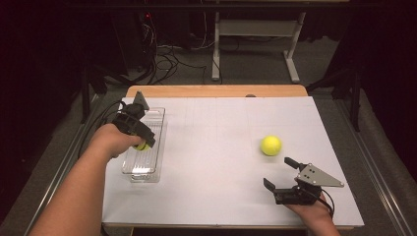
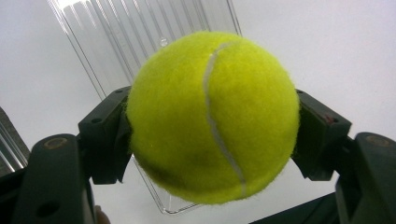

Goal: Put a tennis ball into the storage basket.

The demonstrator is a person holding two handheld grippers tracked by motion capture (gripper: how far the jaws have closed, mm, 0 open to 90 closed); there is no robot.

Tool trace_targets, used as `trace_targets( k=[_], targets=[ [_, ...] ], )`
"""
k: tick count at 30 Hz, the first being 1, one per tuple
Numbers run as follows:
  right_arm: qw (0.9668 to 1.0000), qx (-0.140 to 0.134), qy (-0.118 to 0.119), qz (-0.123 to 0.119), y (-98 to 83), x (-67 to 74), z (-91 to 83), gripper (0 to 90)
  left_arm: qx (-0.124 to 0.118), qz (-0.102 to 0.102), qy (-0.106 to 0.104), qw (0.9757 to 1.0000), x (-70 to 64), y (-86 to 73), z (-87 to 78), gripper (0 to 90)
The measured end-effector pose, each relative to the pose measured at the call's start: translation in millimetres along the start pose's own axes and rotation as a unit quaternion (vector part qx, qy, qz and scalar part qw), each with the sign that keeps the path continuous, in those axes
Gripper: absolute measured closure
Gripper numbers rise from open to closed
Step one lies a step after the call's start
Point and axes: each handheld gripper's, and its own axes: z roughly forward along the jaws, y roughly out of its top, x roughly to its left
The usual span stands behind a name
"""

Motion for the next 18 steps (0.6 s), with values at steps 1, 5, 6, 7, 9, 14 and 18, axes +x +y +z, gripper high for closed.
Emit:
trace_targets(
  k=[1,5,6,7,9,14,18],
  targets=[
    [1.0000,0.000,0.000,0.000,0.0,0.0,0.0,0.2,-0.002,0.001,0.001,1.0000,-0.6,0.6,-1.3,26.3],
    [1.0000,-0.001,0.000,0.000,0.1,-0.1,-0.2,0.2,-0.003,0.003,0.003,1.0000,-3.1,3.9,-6.8,26.3],
    [1.0000,-0.001,0.000,0.000,0.1,-0.2,-0.3,0.2,-0.005,0.003,0.005,1.0000,-3.4,4.4,-7.3,26.3],
    [1.0000,-0.001,0.000,0.000,0.1,-0.2,-0.3,0.2,-0.005,0.002,0.006,1.0000,-3.5,5.4,-8.5,26.3],
    [1.0000,-0.001,0.000,0.001,0.1,-0.2,-0.3,0.2,-0.007,0.001,0.009,0.9999,-4.1,7.3,-11.3,26.3],
    [1.0000,-0.002,-0.001,0.002,0.1,-0.1,-0.3,0.2,-0.010,-0.007,0.008,0.9999,-2.5,13.8,-15.2,26.3],
    [1.0000,-0.004,-0.001,0.002,0.1,-0.5,-0.7,0.2,-0.006,-0.019,0.003,0.9998,0.9,17.6,-12.9,26.3]
  ],
)
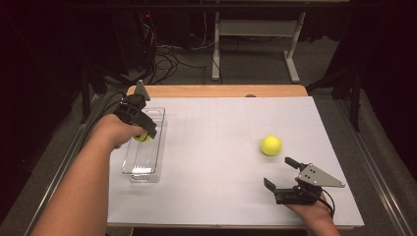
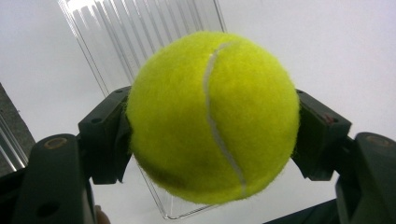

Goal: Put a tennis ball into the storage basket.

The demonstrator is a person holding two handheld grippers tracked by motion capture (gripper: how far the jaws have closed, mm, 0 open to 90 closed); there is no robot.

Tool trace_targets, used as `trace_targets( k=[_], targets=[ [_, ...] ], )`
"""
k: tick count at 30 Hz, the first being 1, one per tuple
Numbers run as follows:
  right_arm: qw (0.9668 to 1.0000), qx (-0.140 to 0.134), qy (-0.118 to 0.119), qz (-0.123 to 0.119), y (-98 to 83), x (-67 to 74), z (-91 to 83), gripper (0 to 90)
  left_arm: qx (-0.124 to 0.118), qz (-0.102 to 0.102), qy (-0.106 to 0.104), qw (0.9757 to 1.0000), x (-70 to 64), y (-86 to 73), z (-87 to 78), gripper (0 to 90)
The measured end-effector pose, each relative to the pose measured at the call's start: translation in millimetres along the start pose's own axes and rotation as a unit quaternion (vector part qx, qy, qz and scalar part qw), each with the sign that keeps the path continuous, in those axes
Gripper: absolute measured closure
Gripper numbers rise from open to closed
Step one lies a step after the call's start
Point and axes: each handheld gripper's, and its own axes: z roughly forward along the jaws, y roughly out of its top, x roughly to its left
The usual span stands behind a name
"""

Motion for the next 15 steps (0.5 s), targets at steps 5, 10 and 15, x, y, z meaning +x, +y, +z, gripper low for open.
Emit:
trace_targets(
  k=[5,10,15],
  targets=[
    [1.0000,0.000,0.001,0.000,-0.1,-0.6,-0.1,0.2,-0.002,-0.003,0.004,1.0000,1.3,3.0,5.3,26.3],
    [1.0000,0.000,0.002,0.000,0.1,0.1,0.3,0.2,0.002,-0.010,0.002,0.9999,4.3,4.1,15.0,26.3],
    [1.0000,0.003,0.003,0.000,-0.2,-0.1,0.4,0.2,0.006,-0.015,0.003,0.9999,8.9,4.5,21.5,26.3]
  ],
)
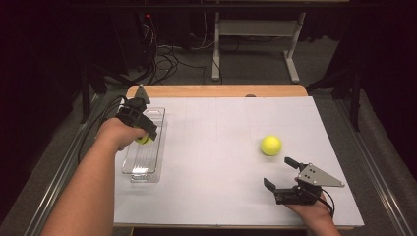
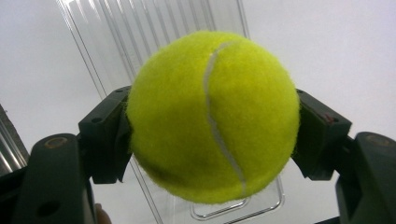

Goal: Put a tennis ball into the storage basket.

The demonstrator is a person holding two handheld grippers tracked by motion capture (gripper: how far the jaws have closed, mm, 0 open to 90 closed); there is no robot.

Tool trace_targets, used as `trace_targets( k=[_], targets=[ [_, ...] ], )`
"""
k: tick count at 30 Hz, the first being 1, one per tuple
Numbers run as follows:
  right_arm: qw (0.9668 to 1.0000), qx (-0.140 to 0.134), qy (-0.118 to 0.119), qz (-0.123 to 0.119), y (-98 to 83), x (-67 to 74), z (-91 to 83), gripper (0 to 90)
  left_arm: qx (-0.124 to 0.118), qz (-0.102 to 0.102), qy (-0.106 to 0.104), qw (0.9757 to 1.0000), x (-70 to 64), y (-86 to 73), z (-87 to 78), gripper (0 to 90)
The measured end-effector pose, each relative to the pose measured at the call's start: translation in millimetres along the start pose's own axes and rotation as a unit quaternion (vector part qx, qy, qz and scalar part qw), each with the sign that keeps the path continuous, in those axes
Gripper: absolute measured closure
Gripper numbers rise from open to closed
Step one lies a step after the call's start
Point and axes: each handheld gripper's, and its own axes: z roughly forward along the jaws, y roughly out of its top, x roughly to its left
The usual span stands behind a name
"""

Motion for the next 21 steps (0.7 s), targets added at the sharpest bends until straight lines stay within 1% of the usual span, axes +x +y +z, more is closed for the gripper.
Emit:
trace_targets(
  k=[3,5,7,8,12,16,21],
  targets=[
    [1.0000,0.000,0.001,-0.001,-0.1,0.1,0.4,0.2,-0.003,-0.002,0.004,1.0000,1.3,0.2,1.8,26.3],
    [1.0000,0.000,0.001,-0.002,0.0,0.2,0.5,0.2,-0.003,-0.001,0.002,1.0000,2.7,0.8,2.2,26.2],
    [1.0000,0.000,0.001,-0.001,-0.1,0.4,0.6,0.2,-0.011,-0.002,0.006,0.9999,3.1,1.1,2.8,26.2],
    [1.0000,0.000,0.001,-0.001,-0.1,0.4,0.6,0.2,-0.011,-0.004,0.005,0.9999,3.6,1.6,3.7,26.2],
    [1.0000,0.000,0.001,-0.001,-0.2,0.4,0.6,0.2,-0.006,-0.003,0.005,1.0000,3.1,3.1,8.1,26.2],
    [1.0000,0.001,0.002,-0.001,-0.3,0.1,0.6,0.2,0.004,0.001,0.008,1.0000,2.1,5.2,14.3,26.2],
    [1.0000,0.001,0.002,0.000,-0.5,-0.1,0.6,0.2,0.005,-0.001,0.013,0.9999,2.6,8.7,19.2,26.2]
  ],
)
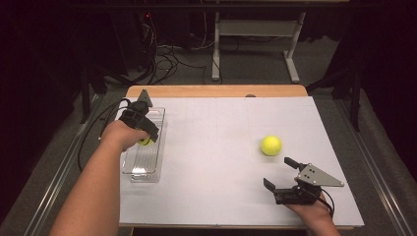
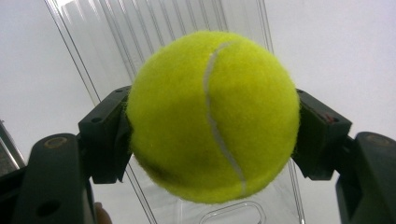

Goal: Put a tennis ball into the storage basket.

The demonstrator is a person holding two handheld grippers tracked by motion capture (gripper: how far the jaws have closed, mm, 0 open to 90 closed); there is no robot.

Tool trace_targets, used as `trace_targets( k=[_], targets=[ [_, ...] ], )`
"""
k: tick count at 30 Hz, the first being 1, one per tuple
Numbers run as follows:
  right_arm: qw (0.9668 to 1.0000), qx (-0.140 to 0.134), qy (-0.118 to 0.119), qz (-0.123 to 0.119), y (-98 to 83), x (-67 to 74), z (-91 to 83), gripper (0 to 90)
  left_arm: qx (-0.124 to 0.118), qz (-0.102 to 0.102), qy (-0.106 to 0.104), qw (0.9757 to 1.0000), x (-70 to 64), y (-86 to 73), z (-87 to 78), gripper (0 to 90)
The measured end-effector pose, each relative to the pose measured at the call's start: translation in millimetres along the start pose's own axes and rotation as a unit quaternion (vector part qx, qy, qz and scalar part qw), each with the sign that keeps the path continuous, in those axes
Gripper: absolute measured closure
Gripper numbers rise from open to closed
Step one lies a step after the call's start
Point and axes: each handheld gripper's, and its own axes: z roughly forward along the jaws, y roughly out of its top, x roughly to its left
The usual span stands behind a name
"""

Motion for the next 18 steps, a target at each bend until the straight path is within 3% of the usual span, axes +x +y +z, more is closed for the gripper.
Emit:
trace_targets(
  k=[18],
  targets=[
    [1.0000,0.001,0.002,0.000,-0.3,-0.2,0.3,0.2,0.007,-0.012,0.000,0.9999,6.2,6.7,11.3,26.0]
  ],
)
